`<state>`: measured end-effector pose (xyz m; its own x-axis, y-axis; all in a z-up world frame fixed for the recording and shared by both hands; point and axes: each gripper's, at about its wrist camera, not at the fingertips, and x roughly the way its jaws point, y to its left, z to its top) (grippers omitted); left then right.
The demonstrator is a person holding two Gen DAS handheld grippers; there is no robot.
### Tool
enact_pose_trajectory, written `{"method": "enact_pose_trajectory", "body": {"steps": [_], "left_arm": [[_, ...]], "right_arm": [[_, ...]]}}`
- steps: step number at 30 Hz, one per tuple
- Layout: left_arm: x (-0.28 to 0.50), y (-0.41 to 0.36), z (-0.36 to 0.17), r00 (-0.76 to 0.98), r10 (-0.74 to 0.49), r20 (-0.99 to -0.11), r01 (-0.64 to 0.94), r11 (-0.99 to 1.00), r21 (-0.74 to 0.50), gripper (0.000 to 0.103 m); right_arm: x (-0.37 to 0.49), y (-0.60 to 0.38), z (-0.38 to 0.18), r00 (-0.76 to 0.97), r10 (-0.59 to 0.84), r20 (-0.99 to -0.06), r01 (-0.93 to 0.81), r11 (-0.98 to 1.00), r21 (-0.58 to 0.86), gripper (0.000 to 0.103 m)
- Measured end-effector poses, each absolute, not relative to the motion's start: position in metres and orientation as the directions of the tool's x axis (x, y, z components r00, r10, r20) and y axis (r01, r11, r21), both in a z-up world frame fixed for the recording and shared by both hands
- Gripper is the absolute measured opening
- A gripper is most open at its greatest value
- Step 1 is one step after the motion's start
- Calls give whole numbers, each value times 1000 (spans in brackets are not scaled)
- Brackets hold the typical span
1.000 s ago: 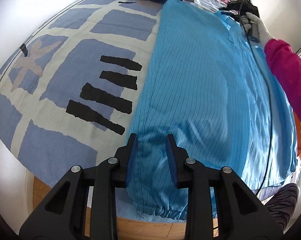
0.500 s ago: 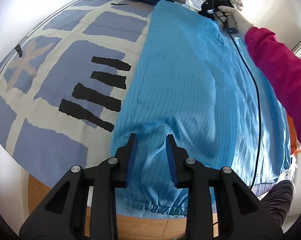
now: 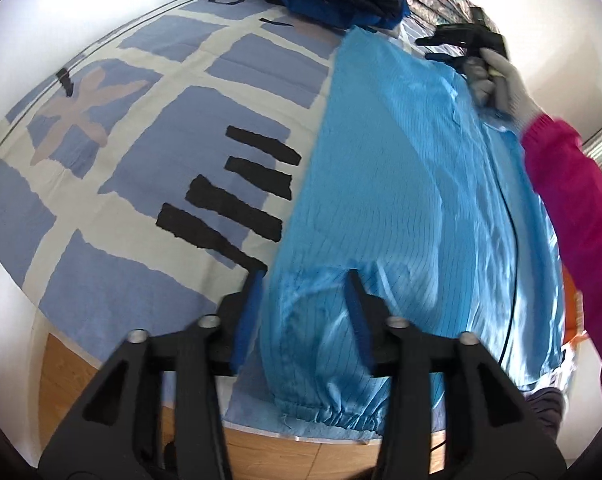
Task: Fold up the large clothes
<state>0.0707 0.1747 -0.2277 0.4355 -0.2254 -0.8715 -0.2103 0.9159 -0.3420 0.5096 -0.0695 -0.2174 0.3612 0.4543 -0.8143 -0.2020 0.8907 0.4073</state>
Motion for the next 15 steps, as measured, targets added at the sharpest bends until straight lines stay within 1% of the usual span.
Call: {"method": "enact_pose_trajectory", "body": {"steps": [1,4,8,13,15], "left_arm": [[70,177,-229,434,-239,-869,-209,911,-355,48],[66,187,-231,431,-268,-862,-223,893,-390,48],[59,203,-239,434,-362,-825,-269,822,-502,49],[59,205,-242,424,-391,-817,-264,810,-525,49],[60,204,-246,410,-376,-831,-274,818,-505,49]], "right_arm": [[495,-65,-206,343,488,-803,-230,872,432,42],[454,-51,-181,287,529,-798,-301,841,449,42],[388,-23,-159,226,517,-826,-419,817,396,46],[308,9,-161,157,477,-865,-529,780,334,46],[288,17,-169,148,459,-876,-543,778,316,47]]}}
